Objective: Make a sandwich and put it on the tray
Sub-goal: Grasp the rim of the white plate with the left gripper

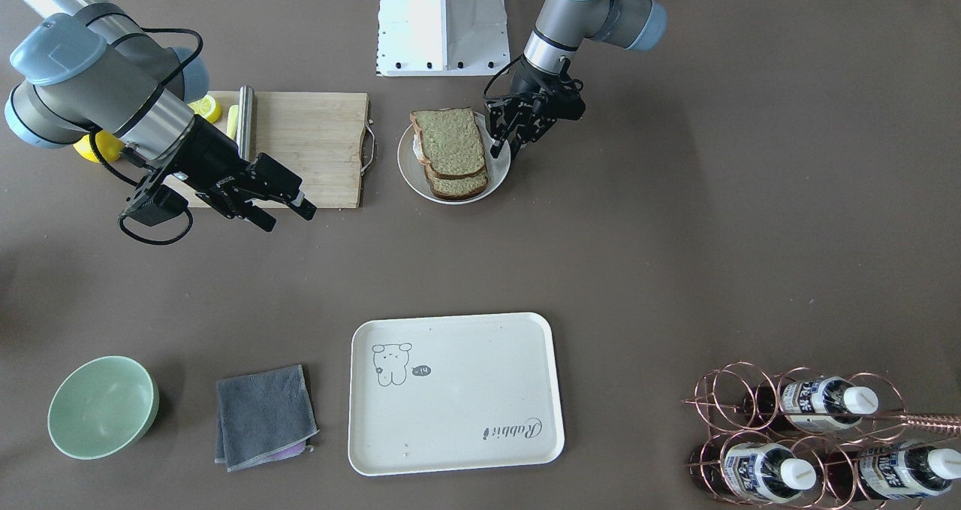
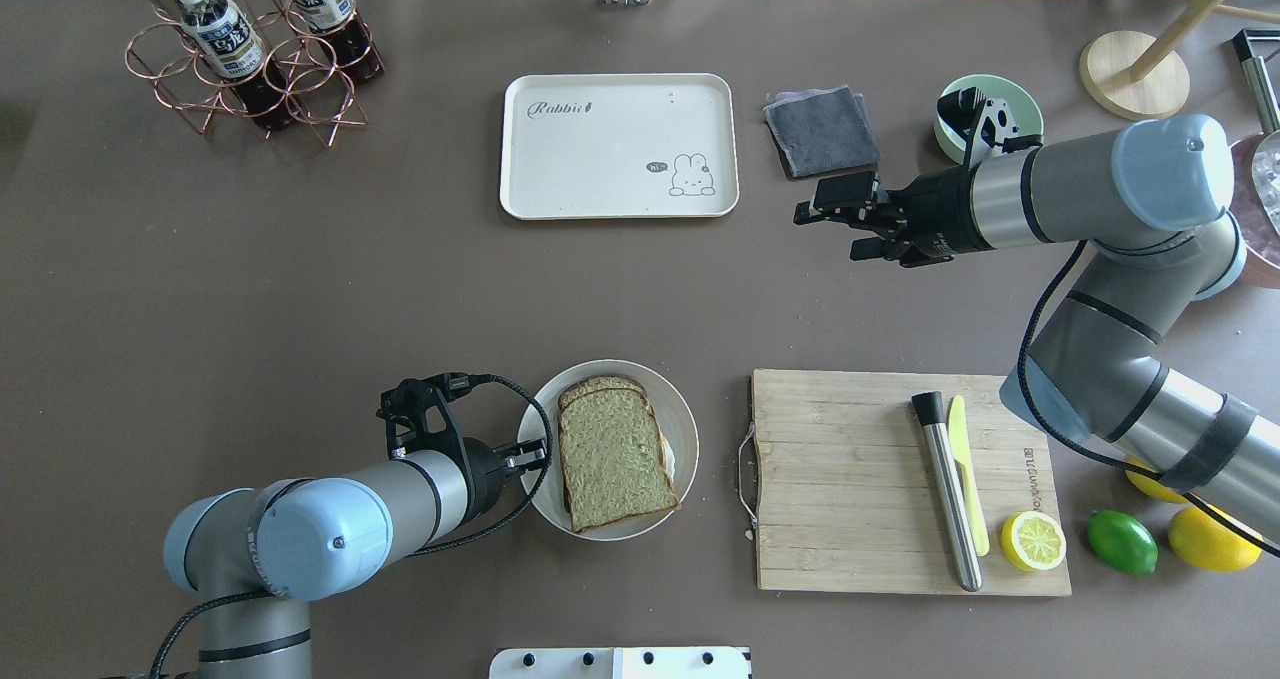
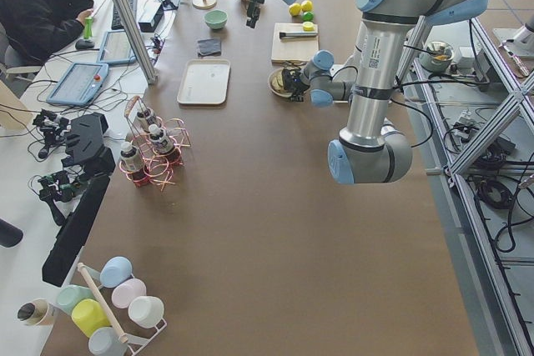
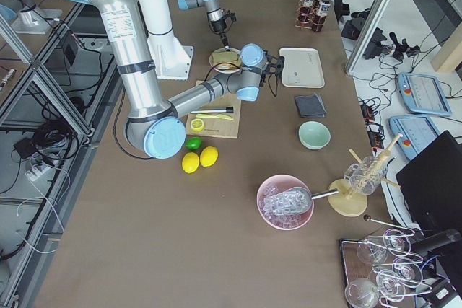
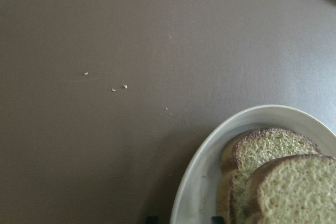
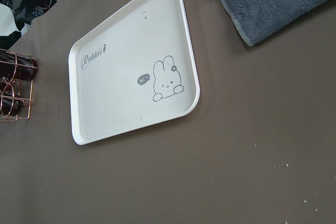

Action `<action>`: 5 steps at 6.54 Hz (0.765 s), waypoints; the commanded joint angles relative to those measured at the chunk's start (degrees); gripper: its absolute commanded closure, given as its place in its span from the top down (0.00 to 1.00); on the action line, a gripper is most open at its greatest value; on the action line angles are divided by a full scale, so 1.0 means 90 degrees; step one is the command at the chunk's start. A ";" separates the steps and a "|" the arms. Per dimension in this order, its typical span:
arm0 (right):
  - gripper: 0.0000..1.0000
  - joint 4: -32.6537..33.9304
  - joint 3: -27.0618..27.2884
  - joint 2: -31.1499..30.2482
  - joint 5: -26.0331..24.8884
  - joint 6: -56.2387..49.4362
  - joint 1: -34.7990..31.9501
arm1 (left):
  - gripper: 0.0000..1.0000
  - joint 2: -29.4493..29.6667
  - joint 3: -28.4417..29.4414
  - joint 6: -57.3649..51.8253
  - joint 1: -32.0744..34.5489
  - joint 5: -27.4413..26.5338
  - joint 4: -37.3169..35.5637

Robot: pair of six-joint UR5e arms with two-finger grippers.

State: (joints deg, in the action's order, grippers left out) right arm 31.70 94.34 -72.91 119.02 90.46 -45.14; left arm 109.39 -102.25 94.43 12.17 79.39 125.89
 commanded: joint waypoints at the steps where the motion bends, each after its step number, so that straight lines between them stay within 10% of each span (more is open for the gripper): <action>1: 0.99 -0.0007 -0.0004 -0.0005 -0.0002 0.0017 0.0006 | 0.31 -0.0006 -0.0006 -0.0004 0.0035 0.0007 0.0006; 3: 0.99 -0.0007 -0.0013 -0.0014 -0.0031 0.0017 0.0015 | 0.00 -0.0006 -0.0016 -0.0004 0.0025 0.0007 0.0006; 5: 0.99 -0.0007 -0.0023 -0.0014 -0.0031 0.0017 0.0006 | 0.00 0.0014 -0.0026 -0.0004 0.0054 0.0017 -0.0032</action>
State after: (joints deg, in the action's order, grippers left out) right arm 31.64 94.17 -73.03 118.76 90.61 -45.07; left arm 109.46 -102.42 94.39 12.53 79.48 125.80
